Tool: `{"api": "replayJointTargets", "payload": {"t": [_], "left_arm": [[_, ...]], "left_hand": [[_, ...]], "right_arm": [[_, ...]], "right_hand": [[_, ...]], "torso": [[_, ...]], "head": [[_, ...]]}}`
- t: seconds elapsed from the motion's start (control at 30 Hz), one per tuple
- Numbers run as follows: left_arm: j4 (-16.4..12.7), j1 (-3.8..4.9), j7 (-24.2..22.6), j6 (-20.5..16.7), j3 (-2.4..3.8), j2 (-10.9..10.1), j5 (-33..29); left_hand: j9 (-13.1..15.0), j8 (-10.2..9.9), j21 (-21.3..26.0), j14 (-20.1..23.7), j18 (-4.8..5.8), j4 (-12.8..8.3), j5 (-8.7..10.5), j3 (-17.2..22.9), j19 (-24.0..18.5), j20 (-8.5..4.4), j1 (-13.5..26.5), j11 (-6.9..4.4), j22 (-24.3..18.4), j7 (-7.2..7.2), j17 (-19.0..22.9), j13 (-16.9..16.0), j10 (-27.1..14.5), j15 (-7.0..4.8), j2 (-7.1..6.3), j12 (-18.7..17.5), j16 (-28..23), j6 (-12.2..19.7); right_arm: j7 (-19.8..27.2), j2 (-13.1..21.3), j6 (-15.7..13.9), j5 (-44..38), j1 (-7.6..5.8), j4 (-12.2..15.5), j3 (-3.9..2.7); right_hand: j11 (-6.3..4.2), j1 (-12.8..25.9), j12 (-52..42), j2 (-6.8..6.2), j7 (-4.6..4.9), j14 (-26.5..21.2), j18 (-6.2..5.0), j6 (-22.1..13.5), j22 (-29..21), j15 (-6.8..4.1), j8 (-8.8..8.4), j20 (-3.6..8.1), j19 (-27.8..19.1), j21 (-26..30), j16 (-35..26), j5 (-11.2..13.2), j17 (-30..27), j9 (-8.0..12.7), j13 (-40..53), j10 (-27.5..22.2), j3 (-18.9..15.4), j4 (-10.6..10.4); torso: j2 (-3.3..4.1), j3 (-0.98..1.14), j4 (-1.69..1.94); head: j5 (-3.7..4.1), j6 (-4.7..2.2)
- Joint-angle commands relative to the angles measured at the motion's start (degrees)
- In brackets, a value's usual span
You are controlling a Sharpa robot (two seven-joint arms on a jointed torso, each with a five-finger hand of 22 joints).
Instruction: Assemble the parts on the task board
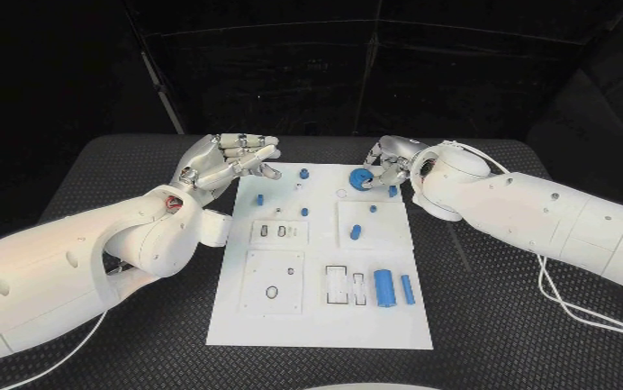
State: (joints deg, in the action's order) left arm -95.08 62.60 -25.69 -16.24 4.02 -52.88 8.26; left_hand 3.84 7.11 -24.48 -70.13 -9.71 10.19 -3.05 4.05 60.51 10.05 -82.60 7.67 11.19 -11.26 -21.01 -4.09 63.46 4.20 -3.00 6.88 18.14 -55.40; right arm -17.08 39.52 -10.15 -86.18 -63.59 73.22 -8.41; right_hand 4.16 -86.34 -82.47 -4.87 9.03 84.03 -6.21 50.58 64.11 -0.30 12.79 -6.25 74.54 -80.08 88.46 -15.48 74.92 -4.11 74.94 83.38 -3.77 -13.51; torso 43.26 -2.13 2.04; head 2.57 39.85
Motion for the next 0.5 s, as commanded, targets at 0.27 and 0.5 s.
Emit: {"api": "replayJointTargets", "payload": {"t": [0.27,0.5], "left_arm": [[0.0,0.06,-0.2,0.8,0.06,0.1,0.1],[0.0,0.05,-0.2,0.8,0.06,0.1,0.1]], "left_hand": [[-0.1,-0.4,0.3,0.3,-0.58,-0.3,0.21,-0.1,-0.3,-0.01,0.0,0.30,-0.1,-0.44,-0.1,0.0,-0.1,-0.11,0.41,-0.4,-0.3,0.0],[0.0,-0.4,0.3,0.3,-0.60,-0.4,0.21,-0.1,-0.4,0.00,-0.1,0.29,-0.1,-0.43,-0.2,0.0,-0.1,-0.11,0.47,-0.4,-0.4,0.0]], "right_arm": [[-0.3,-0.5,0.6,-3.6,0.34,0.2,0.07],[-0.4,-0.5,-0.7,-6.8,0.53,0.5,0.07]], "right_hand": [[-0.16,-0.1,-1.6,0.76,-0.14,5.2,1.44,1.7,1.6,0.22,0.65,0.02,1.2,-0.8,0.4,0.1,11.4,0.0,6.7,1.6,0.6,0.8],[-0.31,-0.1,-2.3,1.10,-0.32,5.3,1.57,2.6,2.4,0.10,0.86,0.11,1.7,-1.2,0.5,-0.4,11.6,0.0,7.6,2.2,1.1,1.1]], "torso": [[0.01,0.00,-0.01],[0.00,0.01,0.02]], "head": [[0.05,0.28],[0.08,0.35]]}}
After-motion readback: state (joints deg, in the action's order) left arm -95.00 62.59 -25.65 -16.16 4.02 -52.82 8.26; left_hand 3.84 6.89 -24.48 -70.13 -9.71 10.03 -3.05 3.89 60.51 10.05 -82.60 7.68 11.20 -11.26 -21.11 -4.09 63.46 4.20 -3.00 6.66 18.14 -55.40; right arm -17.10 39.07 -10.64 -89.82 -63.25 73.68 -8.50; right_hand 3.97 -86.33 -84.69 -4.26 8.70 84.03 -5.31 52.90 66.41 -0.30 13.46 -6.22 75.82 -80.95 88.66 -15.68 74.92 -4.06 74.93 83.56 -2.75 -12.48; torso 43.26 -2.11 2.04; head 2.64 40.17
